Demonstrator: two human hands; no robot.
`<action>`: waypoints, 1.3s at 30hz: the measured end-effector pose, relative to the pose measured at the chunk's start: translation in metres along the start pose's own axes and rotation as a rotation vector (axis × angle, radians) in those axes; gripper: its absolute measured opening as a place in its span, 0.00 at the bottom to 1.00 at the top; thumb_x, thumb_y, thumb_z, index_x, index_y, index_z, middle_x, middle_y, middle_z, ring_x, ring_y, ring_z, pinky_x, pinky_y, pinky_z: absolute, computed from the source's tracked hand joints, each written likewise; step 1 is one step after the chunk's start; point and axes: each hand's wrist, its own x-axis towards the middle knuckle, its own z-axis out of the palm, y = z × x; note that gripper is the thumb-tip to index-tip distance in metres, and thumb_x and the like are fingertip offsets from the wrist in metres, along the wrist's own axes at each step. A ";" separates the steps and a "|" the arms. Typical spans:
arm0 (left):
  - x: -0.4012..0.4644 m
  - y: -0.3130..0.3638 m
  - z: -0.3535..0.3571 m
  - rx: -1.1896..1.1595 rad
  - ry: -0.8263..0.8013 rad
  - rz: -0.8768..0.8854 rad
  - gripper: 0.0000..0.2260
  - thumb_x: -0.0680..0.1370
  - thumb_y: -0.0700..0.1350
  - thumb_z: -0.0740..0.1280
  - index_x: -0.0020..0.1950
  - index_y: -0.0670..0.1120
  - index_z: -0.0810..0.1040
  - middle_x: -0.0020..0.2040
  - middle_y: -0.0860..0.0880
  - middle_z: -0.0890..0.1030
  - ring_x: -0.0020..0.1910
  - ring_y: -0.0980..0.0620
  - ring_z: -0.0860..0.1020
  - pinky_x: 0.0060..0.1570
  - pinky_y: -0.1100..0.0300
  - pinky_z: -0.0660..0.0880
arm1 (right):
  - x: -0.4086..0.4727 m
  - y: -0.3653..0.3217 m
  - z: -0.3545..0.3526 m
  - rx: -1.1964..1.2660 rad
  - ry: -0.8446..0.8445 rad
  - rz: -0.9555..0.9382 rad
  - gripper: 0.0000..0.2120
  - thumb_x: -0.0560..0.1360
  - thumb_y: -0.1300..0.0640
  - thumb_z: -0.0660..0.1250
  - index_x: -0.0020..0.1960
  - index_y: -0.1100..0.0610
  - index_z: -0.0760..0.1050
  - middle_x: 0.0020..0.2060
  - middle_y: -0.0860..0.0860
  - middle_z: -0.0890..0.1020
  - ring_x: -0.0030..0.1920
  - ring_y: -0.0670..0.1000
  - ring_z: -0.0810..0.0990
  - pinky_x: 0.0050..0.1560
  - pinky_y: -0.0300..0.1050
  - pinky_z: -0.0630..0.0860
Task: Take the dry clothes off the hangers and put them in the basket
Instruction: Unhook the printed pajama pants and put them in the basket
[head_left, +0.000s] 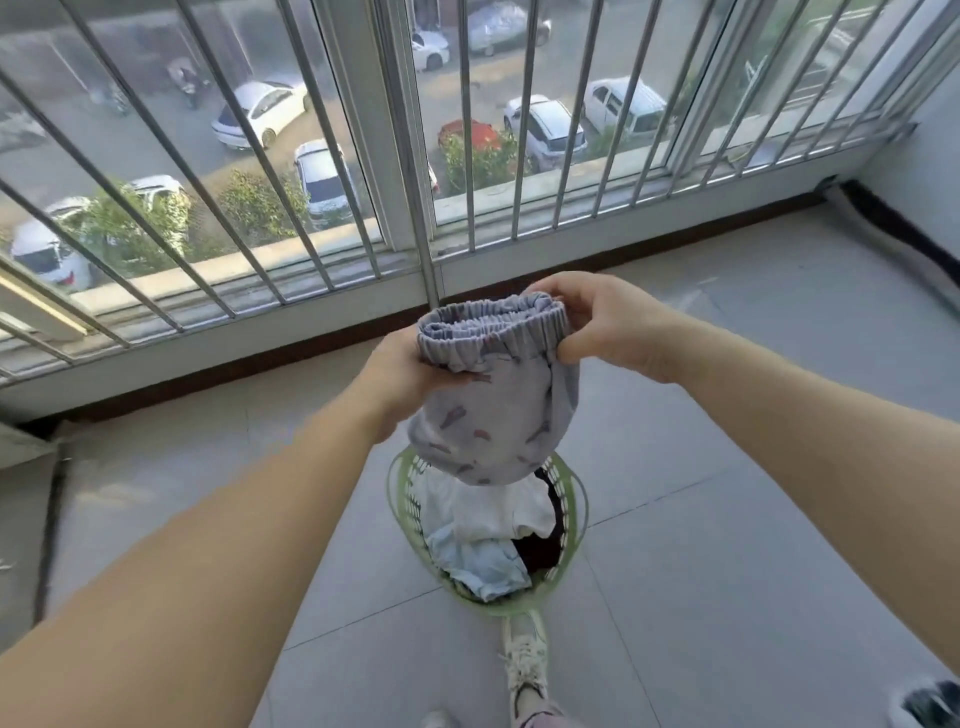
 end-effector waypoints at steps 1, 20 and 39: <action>-0.004 -0.010 0.002 0.003 -0.008 -0.001 0.23 0.65 0.36 0.76 0.58 0.50 0.78 0.50 0.57 0.81 0.48 0.64 0.78 0.45 0.70 0.76 | -0.003 0.008 0.008 0.010 0.000 0.004 0.26 0.66 0.77 0.63 0.53 0.50 0.75 0.51 0.56 0.81 0.53 0.55 0.80 0.56 0.49 0.78; -0.061 -0.241 0.042 -0.068 -0.241 -0.449 0.22 0.67 0.31 0.73 0.52 0.54 0.77 0.43 0.61 0.80 0.39 0.69 0.78 0.35 0.77 0.72 | -0.014 0.222 0.164 0.150 -0.236 0.435 0.25 0.67 0.77 0.62 0.56 0.53 0.74 0.53 0.52 0.81 0.54 0.50 0.79 0.54 0.41 0.76; 0.130 -0.377 0.068 0.164 -0.008 -0.602 0.32 0.75 0.34 0.66 0.75 0.50 0.55 0.70 0.45 0.67 0.60 0.47 0.70 0.47 0.62 0.68 | 0.183 0.354 0.166 -0.452 -0.179 0.532 0.26 0.75 0.64 0.62 0.72 0.57 0.61 0.64 0.57 0.73 0.57 0.57 0.74 0.52 0.45 0.71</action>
